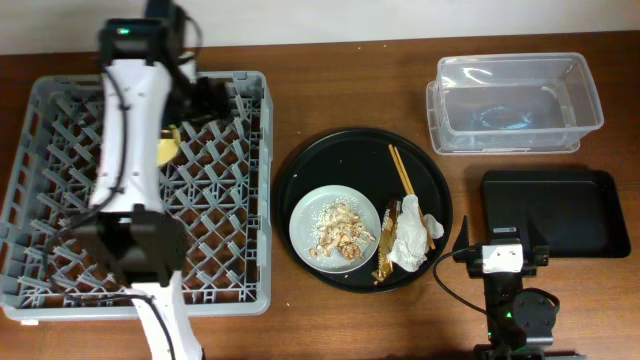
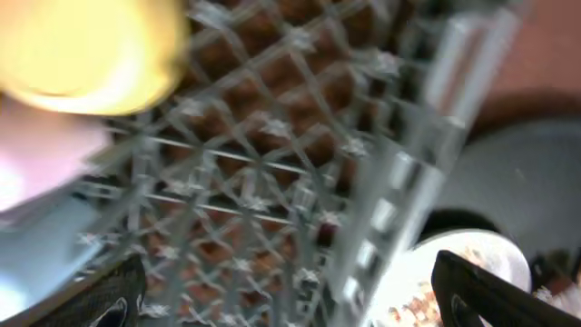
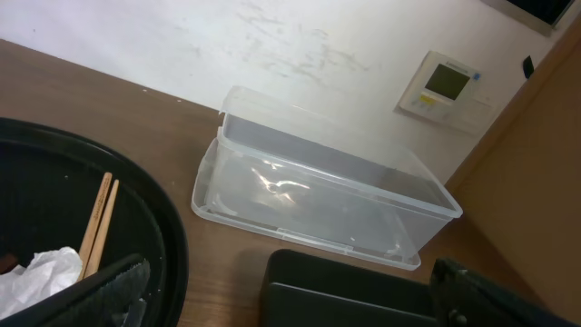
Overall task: Sort waste into correct bins and load items into the dishwasher rack
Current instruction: 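Lift the yellow bowl and place it in the rack, then reach the right gripper to the white tissue on the tray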
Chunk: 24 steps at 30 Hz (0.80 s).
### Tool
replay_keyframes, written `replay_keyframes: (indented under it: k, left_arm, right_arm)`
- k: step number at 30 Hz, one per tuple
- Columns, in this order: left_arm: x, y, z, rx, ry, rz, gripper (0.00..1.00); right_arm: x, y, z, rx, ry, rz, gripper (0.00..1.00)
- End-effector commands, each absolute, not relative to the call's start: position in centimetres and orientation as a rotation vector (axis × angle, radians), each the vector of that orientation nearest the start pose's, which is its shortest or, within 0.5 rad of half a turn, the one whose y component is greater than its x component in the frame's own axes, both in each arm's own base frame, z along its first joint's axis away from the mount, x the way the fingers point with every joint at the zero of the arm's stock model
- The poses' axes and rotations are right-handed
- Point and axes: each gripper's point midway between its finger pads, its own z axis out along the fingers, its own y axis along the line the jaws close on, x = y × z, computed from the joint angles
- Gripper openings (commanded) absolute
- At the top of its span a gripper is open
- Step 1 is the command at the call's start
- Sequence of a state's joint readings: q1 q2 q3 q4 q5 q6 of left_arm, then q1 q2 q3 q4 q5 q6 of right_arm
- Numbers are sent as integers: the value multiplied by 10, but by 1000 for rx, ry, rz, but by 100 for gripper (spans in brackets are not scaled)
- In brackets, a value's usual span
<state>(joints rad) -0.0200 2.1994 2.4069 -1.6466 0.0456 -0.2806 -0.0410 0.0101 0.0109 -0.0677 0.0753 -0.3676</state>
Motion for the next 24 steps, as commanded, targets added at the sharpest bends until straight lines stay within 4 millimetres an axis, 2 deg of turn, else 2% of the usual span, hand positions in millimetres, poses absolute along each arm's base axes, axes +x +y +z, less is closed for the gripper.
replay_keyframes:
  k: [1,3,5,9,10,12,13,14,15,16,18,19,21,22,24]
  left_arm:
    - [435,41,196,-557,2945,-41,99]
    - [432,64,196,-637,2928,-34,99]
    - [430,77,196,-680,2918,-30,99]
    - [428,85,196,-708,2911,-29,99]
    - [428,85,196,-707,2912,-29,99]
    - [428,85,196,-707,2912,-28,99]
    - [428,85,196,-707,2912,-29,99]
    - [428,85,196,-707,2912,-29,99]
    - [428,85,196,-707,2912,-29,99]
    - [428,85,196,-707,2912,-29,99]
    - [428,85,196,-707,2912,-29,99]
    - [428,85,196,-707,2912,-29,99]
    - [428,85,196,-707,2912,-29,99]
    - [428,85,196,-707,2912,-29,99]
    - [428,85,196,-707,2912,-29,99]
  right_arm:
    - [245,-24,157,-205,1644,-379,99]
    - [245,-24,158,-205,1642,-381,99]
    - [245,-24,158,-205,1642,-380,99]
    - [245,-24,158,-204,1642,-381,99]
    - [246,-20,167,-211,1600,-358,99]
    - [243,31,197,-332,1444,-51,99]
    - [225,76,212,-474,1348,235,99]
    - [196,114,223,-643,1255,471,99]
    - [159,142,230,-848,1146,640,99]
    - [142,151,233,-946,1079,669,99]
    - [134,144,271,-855,969,653,99]
    - [135,121,317,-572,904,734,99]
    - [132,90,360,-351,786,701,99]
    - [133,81,379,-298,772,658,99]
    - [140,80,407,-316,841,542,99]
